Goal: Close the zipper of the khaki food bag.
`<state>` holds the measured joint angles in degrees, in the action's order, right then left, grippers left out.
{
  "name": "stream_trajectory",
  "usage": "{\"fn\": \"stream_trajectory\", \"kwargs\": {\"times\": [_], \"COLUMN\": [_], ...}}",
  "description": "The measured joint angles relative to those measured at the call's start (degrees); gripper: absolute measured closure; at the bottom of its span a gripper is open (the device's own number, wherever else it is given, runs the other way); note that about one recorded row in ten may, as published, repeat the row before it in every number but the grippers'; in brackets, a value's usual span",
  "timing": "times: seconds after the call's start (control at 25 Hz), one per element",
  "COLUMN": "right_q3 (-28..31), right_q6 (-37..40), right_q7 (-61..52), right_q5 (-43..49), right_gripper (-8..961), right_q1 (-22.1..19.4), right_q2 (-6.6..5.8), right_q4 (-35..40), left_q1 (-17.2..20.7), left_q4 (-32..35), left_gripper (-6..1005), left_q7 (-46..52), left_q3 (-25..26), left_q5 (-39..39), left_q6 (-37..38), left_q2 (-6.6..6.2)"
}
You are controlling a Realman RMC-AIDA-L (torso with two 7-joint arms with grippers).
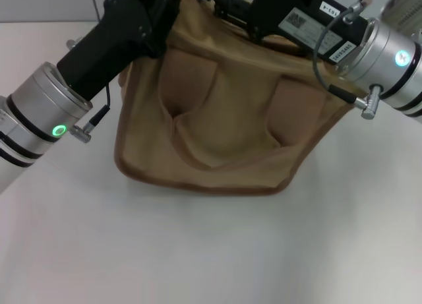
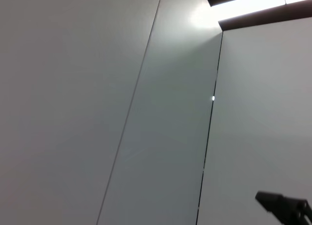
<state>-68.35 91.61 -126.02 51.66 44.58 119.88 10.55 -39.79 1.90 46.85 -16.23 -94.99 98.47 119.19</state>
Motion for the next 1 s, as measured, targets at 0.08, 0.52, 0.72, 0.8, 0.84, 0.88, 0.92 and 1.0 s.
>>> {"fn": "stream_trajectory", "kwargs": {"times": [0.08,0.52,0.72,0.8,0.84,0.88,0.92,1.0], "right_q3": [-0.20,0.38,3.43,3.82,3.81,3.70,3.44,2.40], "right_q6": [0.00,1.34,3.41,3.68,3.88,4.36,5.11,6.56], "right_q7": [0.49,4.58,15.05,20.85,23.76,26.97,30.44,37.75], "right_q5": [0.01,-0.01,-0.03,-0.05,-0.05,-0.03,0.16,1.13], "right_gripper": [186,188,188,189,189,189,189,190], "right_q1": [0.03,-2.05,-5.80,-7.60,-8.39,-8.91,-9.37,-9.71], "right_q2": [0.00,0.01,-0.10,-0.21,-0.21,-0.21,-0.21,-0.17], "right_q4": [0.30,0.43,1.68,2.90,3.62,4.25,4.73,5.21], "left_q1": [0.06,0.33,0.51,0.62,0.68,0.76,0.81,0.85], "left_q4": [-0.26,-0.43,-0.41,-0.41,-0.41,-0.41,-0.40,-0.41], "left_gripper": [966,965,965,965,965,965,965,965], "left_q7": [0.00,0.00,-0.02,-0.08,-0.12,-0.21,-0.26,-0.30], "left_q3": [0.04,0.14,0.19,0.22,0.23,0.23,0.23,0.23], "left_q5": [0.03,0.24,0.29,0.31,0.33,0.35,0.35,0.36], "left_q6": [-0.12,-0.16,-0.18,-0.16,-0.18,-0.27,-0.29,-0.30], "left_q2": [0.00,-0.02,-0.02,-0.02,-0.02,-0.02,-0.02,-0.01]}}
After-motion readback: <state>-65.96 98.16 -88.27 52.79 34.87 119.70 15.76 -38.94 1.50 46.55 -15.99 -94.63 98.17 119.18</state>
